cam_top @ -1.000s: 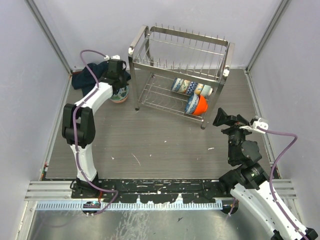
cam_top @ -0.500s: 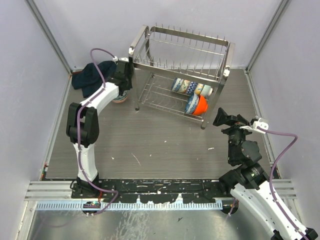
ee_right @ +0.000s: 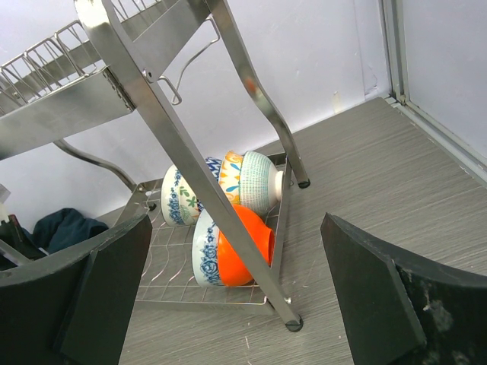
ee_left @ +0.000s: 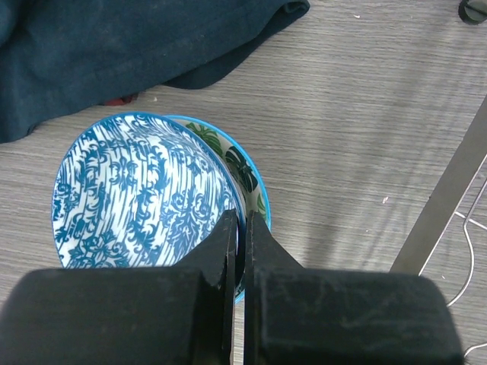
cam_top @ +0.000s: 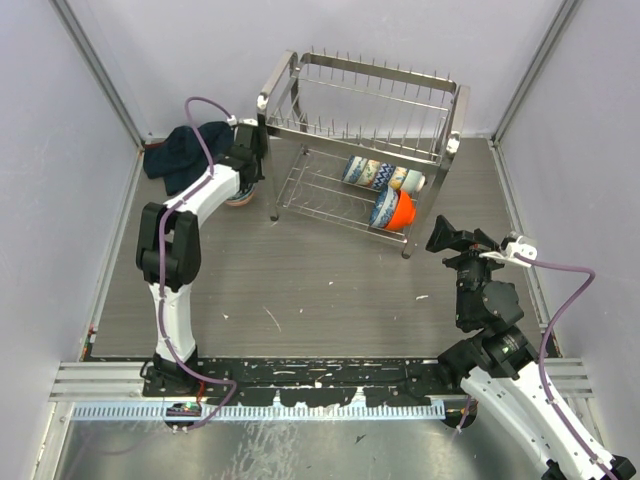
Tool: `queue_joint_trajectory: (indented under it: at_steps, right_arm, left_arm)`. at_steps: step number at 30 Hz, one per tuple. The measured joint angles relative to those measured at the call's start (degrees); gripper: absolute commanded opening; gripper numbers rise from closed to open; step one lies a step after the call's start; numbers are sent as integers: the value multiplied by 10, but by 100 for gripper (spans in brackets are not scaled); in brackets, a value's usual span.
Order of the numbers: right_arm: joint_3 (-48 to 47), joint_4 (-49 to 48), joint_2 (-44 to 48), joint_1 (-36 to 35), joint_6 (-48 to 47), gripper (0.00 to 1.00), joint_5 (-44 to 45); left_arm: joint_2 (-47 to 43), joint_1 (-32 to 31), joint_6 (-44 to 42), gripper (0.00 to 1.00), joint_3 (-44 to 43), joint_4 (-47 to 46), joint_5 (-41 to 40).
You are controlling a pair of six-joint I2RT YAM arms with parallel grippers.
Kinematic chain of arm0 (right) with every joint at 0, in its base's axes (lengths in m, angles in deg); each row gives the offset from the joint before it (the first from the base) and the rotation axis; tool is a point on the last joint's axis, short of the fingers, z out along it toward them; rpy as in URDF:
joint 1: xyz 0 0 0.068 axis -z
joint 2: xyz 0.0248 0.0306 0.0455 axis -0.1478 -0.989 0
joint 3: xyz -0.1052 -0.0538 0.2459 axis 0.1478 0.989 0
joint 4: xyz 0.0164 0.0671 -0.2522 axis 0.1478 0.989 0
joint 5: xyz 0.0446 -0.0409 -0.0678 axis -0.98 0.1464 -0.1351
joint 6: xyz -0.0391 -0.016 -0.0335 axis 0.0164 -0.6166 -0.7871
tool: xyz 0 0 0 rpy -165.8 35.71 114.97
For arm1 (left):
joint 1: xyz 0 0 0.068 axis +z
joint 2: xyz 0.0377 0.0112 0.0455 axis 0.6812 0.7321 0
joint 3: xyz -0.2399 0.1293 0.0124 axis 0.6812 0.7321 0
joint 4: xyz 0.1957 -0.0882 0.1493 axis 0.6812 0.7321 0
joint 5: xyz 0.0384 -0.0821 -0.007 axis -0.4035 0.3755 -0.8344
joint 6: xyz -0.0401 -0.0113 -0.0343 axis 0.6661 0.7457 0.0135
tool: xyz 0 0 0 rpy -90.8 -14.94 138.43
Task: Unload the bowls from the dish rack
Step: Place the bowl with the bowl.
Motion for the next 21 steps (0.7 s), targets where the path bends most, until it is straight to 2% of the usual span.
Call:
queue_joint_trajectory:
  at_steps: [7, 12, 14, 21]
  right_arm:
    - [0, 0, 0, 0, 0, 100, 0]
    - [1, 0, 0, 0, 0, 100, 0]
    - [1, 0, 0, 0, 0, 100, 0]
    - [2, 0, 0, 0, 0, 100, 0]
  left_arm:
    - [1, 0, 0, 33, 0, 0, -1]
    - [1, 0, 0, 40, 0, -1, -2]
    - [1, 0, 0, 46, 0, -1, -3]
    - [-7, 0, 4, 59, 5, -4, -5]
